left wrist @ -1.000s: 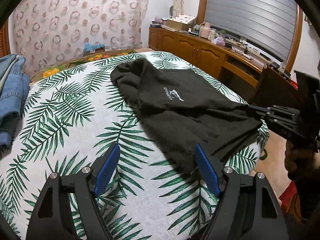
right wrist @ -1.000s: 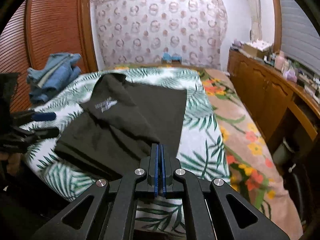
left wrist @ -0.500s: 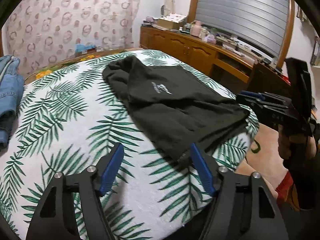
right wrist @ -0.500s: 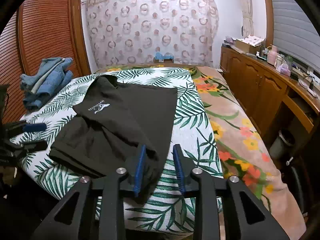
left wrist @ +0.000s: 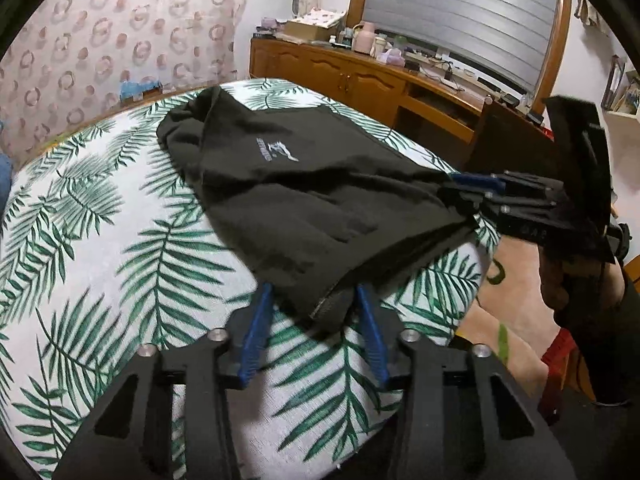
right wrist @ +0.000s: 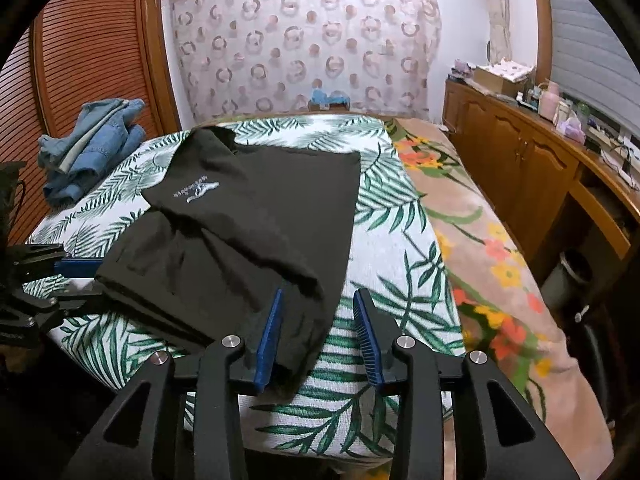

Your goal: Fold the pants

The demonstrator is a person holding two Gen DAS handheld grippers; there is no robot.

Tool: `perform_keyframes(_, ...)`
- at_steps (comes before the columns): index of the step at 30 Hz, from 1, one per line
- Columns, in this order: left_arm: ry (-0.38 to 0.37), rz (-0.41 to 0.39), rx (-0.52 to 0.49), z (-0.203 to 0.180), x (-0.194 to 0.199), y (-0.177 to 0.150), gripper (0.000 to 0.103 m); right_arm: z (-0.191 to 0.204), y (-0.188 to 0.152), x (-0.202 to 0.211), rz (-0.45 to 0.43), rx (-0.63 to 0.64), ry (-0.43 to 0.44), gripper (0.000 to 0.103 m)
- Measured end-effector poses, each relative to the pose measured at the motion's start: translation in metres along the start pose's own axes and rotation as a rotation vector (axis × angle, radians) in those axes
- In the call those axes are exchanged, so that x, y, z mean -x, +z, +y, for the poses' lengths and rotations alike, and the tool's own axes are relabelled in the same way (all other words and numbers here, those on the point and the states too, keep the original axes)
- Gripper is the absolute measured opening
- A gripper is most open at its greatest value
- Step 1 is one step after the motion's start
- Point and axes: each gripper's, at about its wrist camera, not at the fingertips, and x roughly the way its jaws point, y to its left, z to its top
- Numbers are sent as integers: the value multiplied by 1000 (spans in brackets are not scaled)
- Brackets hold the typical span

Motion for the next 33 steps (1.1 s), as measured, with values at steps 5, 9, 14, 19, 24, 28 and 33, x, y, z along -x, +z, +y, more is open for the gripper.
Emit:
perform_keyframes(5, 3, -17, -3, -2, 1, 1, 19, 7, -2, -3, 2, 33, -33, 46)
perform_keyframes(9, -6, -32, -14, -6, 9, -1, 15, 2, -1, -2, 7, 6, -21, 51)
perform_keyframes(14, -12, -40, -9, -5, 17, -3, 15, -1, -1, 1, 14, -32, 4, 54)
perform_keyframes(19, -4, -56, 0, -4, 24, -4, 14, 5, -3, 2, 21, 12, -1, 55)
perform_keyframes(24, 4, -48, -2, -3, 29, -7, 14, 22, -2, 9, 21, 95, -40, 55)
perform_keyframes(28, -3, -46, 5, 0, 33, -10, 14, 24, 2, 15, 16, 88, -20, 55)
perform_keyframes(33, -2, -54, 15, 1, 38, -12, 14, 22, 9, 22, -2, 83, -11, 55)
